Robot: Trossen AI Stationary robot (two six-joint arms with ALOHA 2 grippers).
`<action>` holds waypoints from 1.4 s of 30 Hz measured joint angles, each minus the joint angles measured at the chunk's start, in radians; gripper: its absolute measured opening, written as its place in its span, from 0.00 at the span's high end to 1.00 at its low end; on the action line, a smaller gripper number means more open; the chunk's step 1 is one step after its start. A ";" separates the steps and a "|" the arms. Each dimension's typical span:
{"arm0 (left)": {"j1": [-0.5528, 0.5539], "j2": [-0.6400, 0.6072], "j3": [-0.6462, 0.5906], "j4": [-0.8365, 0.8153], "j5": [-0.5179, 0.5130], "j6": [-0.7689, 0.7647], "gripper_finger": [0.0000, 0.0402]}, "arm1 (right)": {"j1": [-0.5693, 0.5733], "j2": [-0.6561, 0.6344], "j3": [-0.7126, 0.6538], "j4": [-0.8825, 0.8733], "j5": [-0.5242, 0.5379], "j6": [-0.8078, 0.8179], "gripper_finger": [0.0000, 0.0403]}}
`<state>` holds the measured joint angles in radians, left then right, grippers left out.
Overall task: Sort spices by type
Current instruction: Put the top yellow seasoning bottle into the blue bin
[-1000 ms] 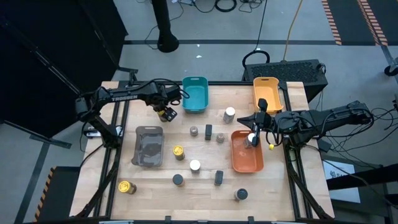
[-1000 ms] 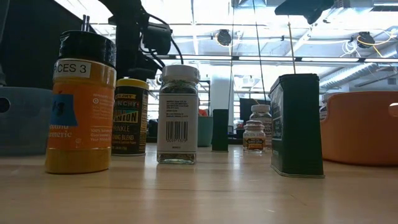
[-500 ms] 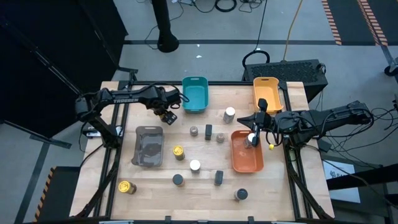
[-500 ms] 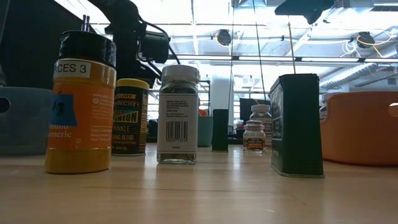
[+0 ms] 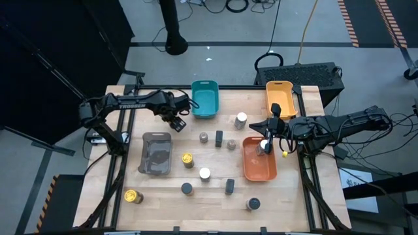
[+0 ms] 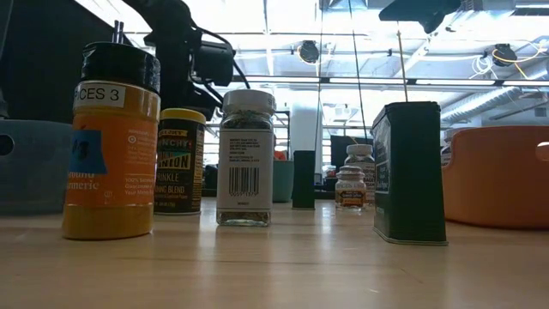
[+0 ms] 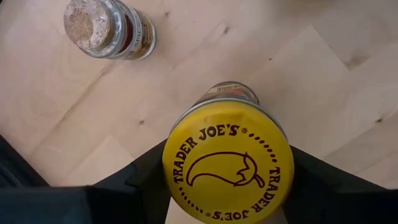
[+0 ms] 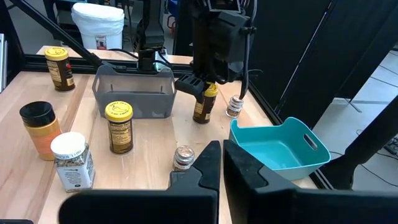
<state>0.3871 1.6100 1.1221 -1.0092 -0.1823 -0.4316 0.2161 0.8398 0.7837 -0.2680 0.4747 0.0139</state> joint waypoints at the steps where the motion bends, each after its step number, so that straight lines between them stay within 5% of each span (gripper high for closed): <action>1: -0.003 0.000 0.000 0.000 -0.002 0.000 0.43 | 0.000 0.000 0.000 0.000 0.000 0.000 1.00; 9: -0.054 -0.036 0.057 -0.073 -0.004 -0.005 0.43 | 0.000 0.000 0.000 0.000 -0.002 0.000 1.00; 22: -0.037 -0.044 0.429 -0.018 0.023 0.199 0.43 | 0.000 0.000 0.000 0.002 -0.003 0.000 1.00; 27: 0.023 0.017 0.557 -0.032 0.040 0.269 0.43 | 0.000 -0.013 -0.002 -0.030 0.003 0.004 1.00; 36: 0.053 0.208 0.754 -0.133 0.052 0.380 0.43 | -0.001 -0.113 -0.002 -0.194 0.196 0.220 1.00; 42: 0.067 0.328 0.856 -0.220 0.054 0.503 0.43 | -0.014 -0.121 -0.001 -0.222 0.204 0.247 1.00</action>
<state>0.4545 1.9377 1.9785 -1.2297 -0.1284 0.0711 0.2019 0.7192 0.7826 -0.4903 0.6785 0.2610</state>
